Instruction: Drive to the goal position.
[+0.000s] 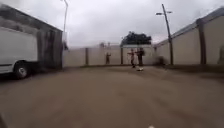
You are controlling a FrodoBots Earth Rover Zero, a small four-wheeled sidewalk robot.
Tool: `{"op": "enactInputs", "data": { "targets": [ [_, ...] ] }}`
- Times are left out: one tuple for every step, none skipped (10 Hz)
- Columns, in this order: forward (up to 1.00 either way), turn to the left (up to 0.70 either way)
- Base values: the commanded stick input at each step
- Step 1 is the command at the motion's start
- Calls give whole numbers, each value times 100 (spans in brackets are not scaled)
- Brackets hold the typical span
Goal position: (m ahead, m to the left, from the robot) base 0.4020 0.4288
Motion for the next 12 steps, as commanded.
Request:
{"op": "enactInputs", "data": {
  "targets": [
    [0, -45],
    [0, -45],
    [0, -45],
    [0, -45],
    [0, -45],
    [0, -45],
    [0, -45],
    [0, -45],
    [0, -45],
    [0, -45],
    [0, -45],
    [0, -45]
  ]
}}
